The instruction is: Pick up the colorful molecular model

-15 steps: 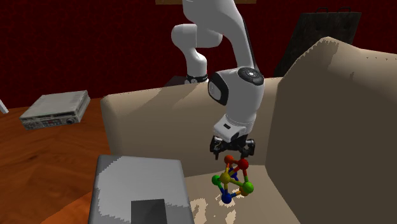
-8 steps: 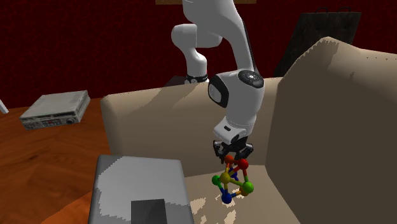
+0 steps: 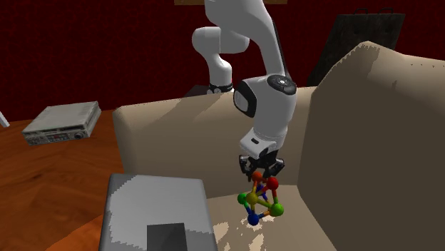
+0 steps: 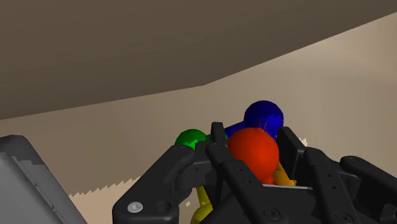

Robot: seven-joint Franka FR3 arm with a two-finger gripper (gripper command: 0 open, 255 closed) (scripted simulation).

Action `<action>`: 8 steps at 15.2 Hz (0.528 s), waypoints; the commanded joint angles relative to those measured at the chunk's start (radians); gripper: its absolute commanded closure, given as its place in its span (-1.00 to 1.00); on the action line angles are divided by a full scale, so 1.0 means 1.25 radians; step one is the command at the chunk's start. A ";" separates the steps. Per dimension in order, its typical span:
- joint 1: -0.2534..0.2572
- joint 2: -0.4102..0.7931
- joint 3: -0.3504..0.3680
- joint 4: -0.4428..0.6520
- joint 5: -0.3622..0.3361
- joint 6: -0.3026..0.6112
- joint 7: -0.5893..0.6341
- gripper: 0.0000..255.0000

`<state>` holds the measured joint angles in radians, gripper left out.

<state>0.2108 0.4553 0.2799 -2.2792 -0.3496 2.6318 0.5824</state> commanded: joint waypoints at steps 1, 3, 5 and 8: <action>-0.008 -0.023 0.011 -0.005 0.014 -0.017 -0.010 1.00; -0.015 -0.044 0.021 -0.009 0.027 -0.033 -0.020 1.00; -0.022 -0.065 0.031 -0.013 0.041 -0.049 -0.030 1.00; -0.031 -0.096 0.044 -0.017 0.062 -0.074 -0.046 1.00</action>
<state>0.1744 0.3477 0.3290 -2.3012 -0.2813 2.5513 0.5308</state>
